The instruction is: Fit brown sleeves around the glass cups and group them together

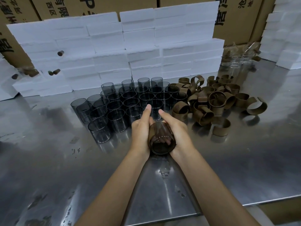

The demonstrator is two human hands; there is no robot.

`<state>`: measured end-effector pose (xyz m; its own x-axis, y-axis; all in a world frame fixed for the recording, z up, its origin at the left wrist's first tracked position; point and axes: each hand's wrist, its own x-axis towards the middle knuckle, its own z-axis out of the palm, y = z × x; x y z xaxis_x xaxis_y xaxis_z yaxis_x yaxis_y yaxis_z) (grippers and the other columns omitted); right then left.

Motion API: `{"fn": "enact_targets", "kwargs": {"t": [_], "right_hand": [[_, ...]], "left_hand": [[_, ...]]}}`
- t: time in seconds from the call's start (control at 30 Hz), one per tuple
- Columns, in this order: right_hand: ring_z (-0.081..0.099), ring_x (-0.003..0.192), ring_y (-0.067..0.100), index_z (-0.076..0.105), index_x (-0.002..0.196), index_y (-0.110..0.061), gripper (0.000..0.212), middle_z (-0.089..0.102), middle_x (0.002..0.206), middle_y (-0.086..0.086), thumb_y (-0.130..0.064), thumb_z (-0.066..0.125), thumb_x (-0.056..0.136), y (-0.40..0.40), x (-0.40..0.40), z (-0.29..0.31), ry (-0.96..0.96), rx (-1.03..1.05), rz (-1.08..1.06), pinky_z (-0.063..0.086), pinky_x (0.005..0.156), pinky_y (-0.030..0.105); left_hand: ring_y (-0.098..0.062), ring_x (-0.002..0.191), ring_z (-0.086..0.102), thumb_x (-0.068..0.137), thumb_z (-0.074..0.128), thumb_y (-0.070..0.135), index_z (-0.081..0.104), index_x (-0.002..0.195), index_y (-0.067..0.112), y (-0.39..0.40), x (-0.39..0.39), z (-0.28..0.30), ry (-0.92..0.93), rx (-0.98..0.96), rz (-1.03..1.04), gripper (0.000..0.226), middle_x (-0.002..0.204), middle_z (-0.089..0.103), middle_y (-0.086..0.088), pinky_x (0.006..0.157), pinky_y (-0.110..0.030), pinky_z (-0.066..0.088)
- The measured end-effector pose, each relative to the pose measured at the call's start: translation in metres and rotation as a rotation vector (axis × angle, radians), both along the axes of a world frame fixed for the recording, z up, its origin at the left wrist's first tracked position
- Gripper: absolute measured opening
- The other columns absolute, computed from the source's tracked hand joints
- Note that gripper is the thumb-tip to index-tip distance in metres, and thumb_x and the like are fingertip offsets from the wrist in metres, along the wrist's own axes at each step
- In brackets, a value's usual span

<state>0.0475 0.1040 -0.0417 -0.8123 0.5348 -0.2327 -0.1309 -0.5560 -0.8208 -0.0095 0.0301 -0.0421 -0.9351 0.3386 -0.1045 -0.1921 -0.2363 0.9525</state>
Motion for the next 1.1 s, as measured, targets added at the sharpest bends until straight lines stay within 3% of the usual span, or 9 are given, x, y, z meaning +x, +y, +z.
{"fn": "enact_targets", "kwargs": {"t": [0.17,0.23,0.33,0.47,0.53,0.7,0.8,0.93,1.1], "right_hand": [[0.064,0.070,0.025,0.066,0.069,-0.010,0.030,0.069,0.073,0.013,-0.028,0.078,0.089,0.007,0.004,-0.004,0.041,0.093,-0.188,0.057,0.070,0.034],[0.064,0.064,0.019,0.064,0.067,-0.010,0.034,0.068,0.066,0.007,-0.030,0.074,0.093,0.013,0.006,-0.004,0.054,0.138,-0.240,0.054,0.065,0.030],[0.057,0.051,0.008,0.059,0.062,-0.011,0.043,0.061,0.053,-0.003,-0.034,0.068,0.097,0.021,0.008,-0.006,0.030,0.203,-0.285,0.050,0.054,0.020],[0.054,0.050,0.004,0.063,0.057,-0.020,0.048,0.059,0.054,-0.007,-0.047,0.065,0.096,0.022,0.008,-0.007,-0.008,0.266,-0.281,0.044,0.049,0.016],[0.061,0.062,0.006,0.068,0.067,-0.021,0.042,0.067,0.065,-0.007,-0.050,0.062,0.097,0.023,0.006,-0.007,0.017,0.266,-0.273,0.048,0.058,0.019],[0.061,0.080,0.012,0.069,0.079,-0.016,0.038,0.069,0.069,-0.008,-0.041,0.054,0.104,0.022,0.001,-0.014,0.031,0.364,-0.289,0.049,0.087,0.033],[0.060,0.076,0.009,0.068,0.080,-0.015,0.037,0.069,0.068,-0.008,-0.038,0.053,0.105,0.022,0.001,-0.017,0.020,0.403,-0.277,0.049,0.085,0.030],[0.059,0.067,0.003,0.068,0.081,-0.012,0.035,0.068,0.064,-0.009,-0.031,0.052,0.106,0.023,0.000,-0.016,0.033,0.397,-0.283,0.047,0.077,0.025],[0.059,0.063,-0.003,0.067,0.083,-0.010,0.033,0.068,0.062,-0.010,-0.026,0.050,0.107,0.023,0.000,-0.018,0.034,0.420,-0.276,0.046,0.073,0.020]], "left_hand": [[-0.016,0.073,0.070,0.091,0.074,0.040,0.074,0.070,0.014,-0.004,0.003,0.000,0.153,-0.087,-0.221,0.033,0.077,0.073,-0.003,0.069,-0.023,0.054],[-0.007,0.075,0.066,0.093,0.074,0.036,0.071,0.080,0.004,-0.006,0.007,-0.001,0.324,-0.201,-0.336,0.034,0.077,0.070,0.005,0.070,-0.015,0.049],[-0.001,0.068,0.058,0.091,0.074,0.046,0.062,0.081,0.014,-0.010,0.008,0.001,0.447,-0.405,-0.440,0.035,0.069,0.061,0.015,0.062,-0.013,0.046],[-0.006,0.069,0.063,0.083,0.079,0.043,0.065,0.088,0.006,-0.021,0.010,0.006,0.455,-0.382,-0.442,0.040,0.074,0.067,0.002,0.059,-0.022,0.053],[-0.009,0.073,0.063,0.074,0.081,0.043,0.066,0.082,0.008,-0.028,0.016,0.011,0.533,-0.310,-0.325,0.039,0.081,0.069,-0.010,0.068,-0.023,0.052],[-0.008,0.104,0.065,0.076,0.085,0.036,0.059,0.082,0.028,-0.063,0.008,0.036,0.729,-0.172,0.236,0.028,0.119,0.065,-0.001,0.084,-0.022,0.056],[-0.008,0.112,0.061,0.083,0.084,0.030,0.052,0.086,0.039,-0.099,-0.021,0.051,0.736,-0.253,0.547,0.033,0.128,0.057,-0.006,0.097,-0.034,0.056],[-0.018,0.107,0.058,0.083,0.078,0.030,0.049,0.086,0.036,-0.145,-0.062,0.046,0.645,-0.405,0.770,0.029,0.121,0.049,-0.001,0.103,-0.034,0.051],[-0.035,0.110,0.060,0.086,0.082,0.020,0.061,0.094,0.009,-0.169,-0.096,0.004,0.478,-0.728,0.736,0.025,0.123,0.057,-0.019,0.094,-0.037,0.046]]}}
